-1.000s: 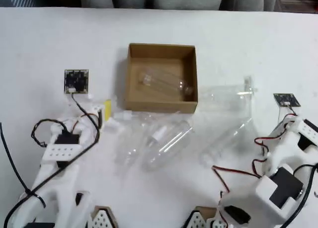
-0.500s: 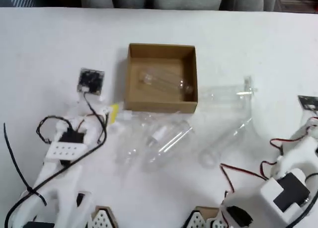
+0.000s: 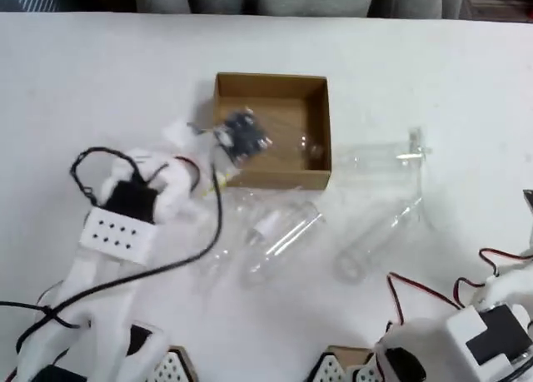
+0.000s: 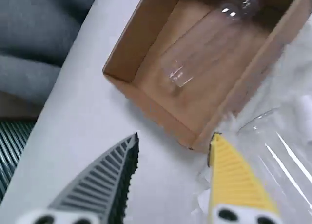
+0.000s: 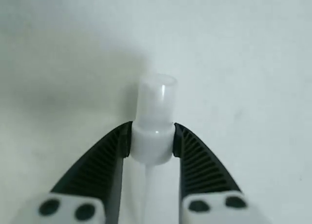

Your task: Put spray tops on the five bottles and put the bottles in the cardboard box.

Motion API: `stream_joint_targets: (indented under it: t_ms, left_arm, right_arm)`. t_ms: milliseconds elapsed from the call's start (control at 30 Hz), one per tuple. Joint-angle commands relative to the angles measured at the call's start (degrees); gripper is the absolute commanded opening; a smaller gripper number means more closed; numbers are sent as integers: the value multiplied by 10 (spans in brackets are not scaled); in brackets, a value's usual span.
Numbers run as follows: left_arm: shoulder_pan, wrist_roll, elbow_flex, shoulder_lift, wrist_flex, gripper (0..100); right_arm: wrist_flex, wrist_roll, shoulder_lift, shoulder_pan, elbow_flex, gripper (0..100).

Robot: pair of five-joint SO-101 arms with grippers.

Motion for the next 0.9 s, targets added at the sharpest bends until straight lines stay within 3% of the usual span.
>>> stream_joint_targets:
  t_ms: [0,133,367,467,633,867]
  left_arm:
    - [57,-54,-48,14,-32,234]
    - [76,-75,-127,117,-18,234]
    - [81,-116,-381,329,124,273]
    - [82,-115,-479,412,156,324]
    - [95,-116,-595,524,207,328]
    - [109,-114,-695,633,181,328]
  right_arm:
    - [2,6,-2,16,-25,16]
    - [2,6,-2,21,-25,16]
    - [3,6,-2,22,-25,16]
    - [1,6,-2,20,-13,16]
    - [-15,15,-2,15,12,16]
    - [-26,52,-2,22,31,17]
